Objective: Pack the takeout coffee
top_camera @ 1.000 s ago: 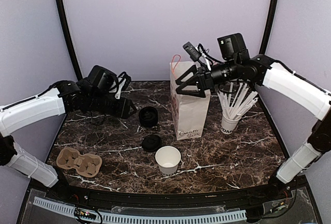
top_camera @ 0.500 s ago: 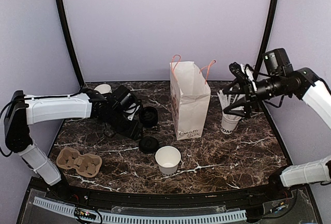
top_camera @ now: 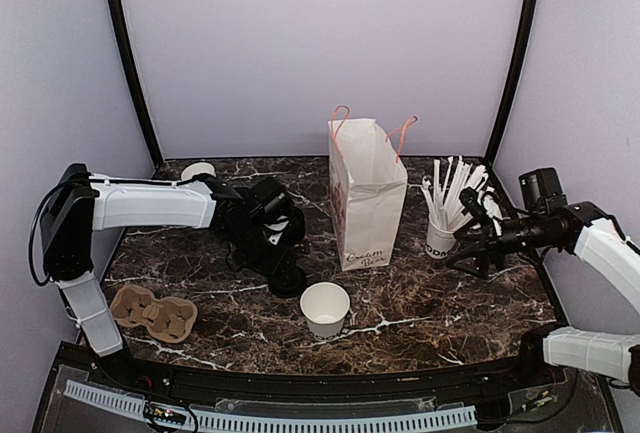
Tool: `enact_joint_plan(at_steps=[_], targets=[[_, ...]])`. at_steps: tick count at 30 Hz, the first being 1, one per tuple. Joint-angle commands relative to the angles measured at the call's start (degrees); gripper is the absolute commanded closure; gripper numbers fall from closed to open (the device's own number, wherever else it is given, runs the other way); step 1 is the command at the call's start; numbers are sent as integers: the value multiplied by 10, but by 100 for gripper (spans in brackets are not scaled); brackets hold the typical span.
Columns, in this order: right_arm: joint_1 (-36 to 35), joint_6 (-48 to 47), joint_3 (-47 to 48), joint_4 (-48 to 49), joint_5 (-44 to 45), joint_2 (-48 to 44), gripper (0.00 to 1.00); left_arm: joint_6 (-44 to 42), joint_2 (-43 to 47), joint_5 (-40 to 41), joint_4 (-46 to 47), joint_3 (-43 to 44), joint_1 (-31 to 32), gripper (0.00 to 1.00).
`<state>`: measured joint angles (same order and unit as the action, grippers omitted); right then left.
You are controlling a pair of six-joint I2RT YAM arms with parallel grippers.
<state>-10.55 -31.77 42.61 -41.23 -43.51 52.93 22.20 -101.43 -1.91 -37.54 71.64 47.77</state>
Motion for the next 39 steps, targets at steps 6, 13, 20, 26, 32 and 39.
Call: enact_joint_plan(at_steps=[6, 13, 20, 26, 32, 39], targets=[[4, 11, -6, 61, -21, 0, 9, -27, -46, 32, -23, 47, 27, 13], [4, 0, 14, 34, -46, -6, 9, -61, -54, 66, -33, 63, 29, 13], [7, -15, 125, -54, -74, -8, 9, -89, -76, 61, -49, 83, 29, 14], [34, 18, 195, -65, -43, -16, 11, -114, -94, 59, -63, 96, 28, 14], [75, 111, 156, 33, 57, -25, 13, -137, -118, 58, -70, 111, 27, 16], [91, 118, 141, 44, 43, -30, 13, -148, -127, 56, -69, 118, 26, 23]])
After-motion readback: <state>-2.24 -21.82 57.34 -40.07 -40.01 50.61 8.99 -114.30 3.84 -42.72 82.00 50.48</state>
